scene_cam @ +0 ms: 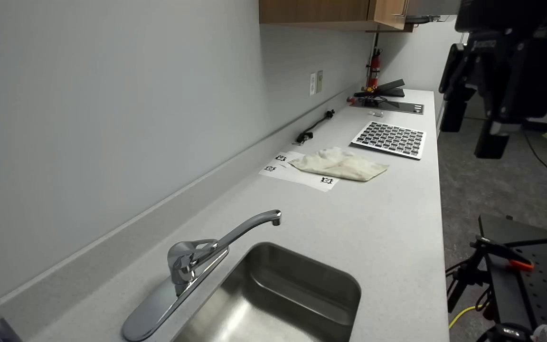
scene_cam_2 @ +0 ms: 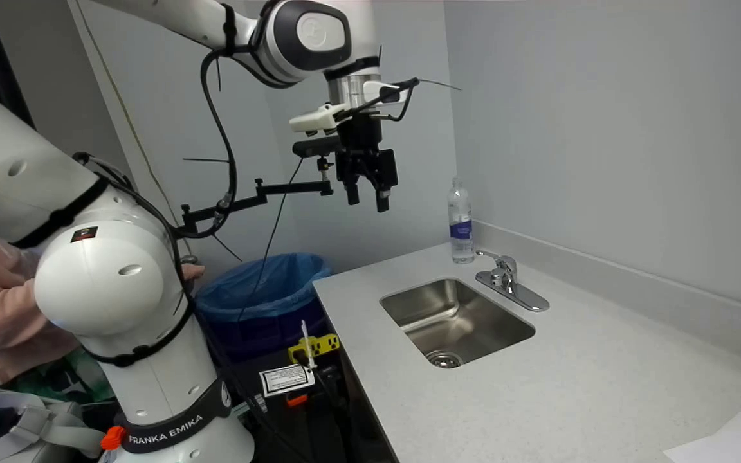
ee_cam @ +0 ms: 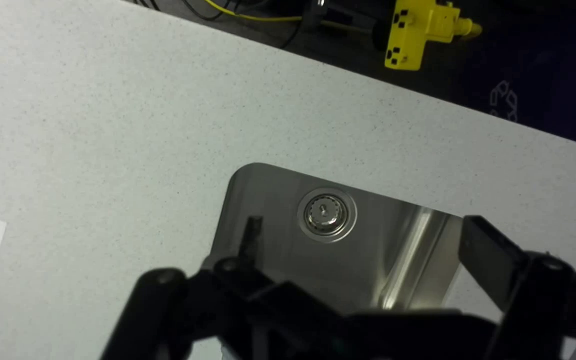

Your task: Push the faucet to the left

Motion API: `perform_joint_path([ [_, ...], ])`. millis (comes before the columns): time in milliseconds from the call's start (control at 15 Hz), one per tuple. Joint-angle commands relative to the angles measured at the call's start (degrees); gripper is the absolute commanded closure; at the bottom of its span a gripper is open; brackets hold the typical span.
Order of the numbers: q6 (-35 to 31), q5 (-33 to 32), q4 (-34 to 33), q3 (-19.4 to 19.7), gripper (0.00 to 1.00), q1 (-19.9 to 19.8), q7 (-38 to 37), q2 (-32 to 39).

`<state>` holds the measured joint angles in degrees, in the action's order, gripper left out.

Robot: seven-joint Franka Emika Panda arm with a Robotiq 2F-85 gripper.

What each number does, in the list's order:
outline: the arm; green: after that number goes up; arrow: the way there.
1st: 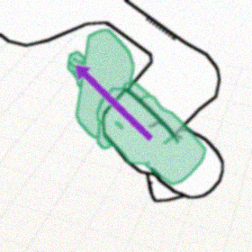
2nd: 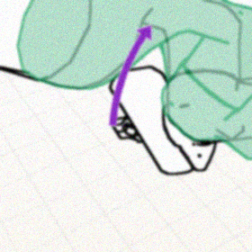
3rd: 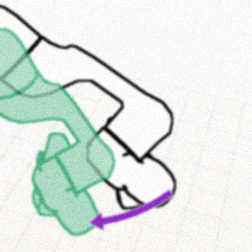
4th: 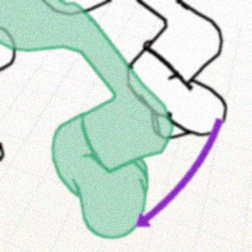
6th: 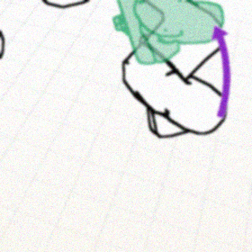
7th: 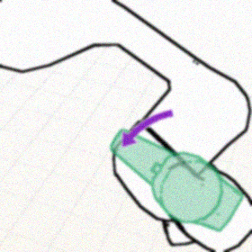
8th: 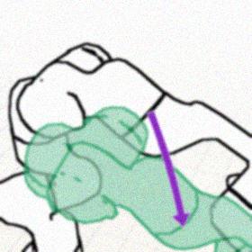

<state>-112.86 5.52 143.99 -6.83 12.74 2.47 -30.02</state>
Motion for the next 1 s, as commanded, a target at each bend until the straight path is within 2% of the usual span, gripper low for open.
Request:
perform_joint_path([
  [0, -2.3, -2.7, -3.4, -0.9, 0.00, -1.1, 1.0, 5.1],
  [133, -3.2, -3.6, -4.1, -0.9, 0.00, -1.0, 1.1, 6.5],
  [200, -2.6, -2.1, -2.0, -0.6, 0.00, -0.6, 0.2, 4.2],
  [933, -2.9, -2.6, -3.2, -0.8, 0.00, -0.7, 0.2, 5.9],
])
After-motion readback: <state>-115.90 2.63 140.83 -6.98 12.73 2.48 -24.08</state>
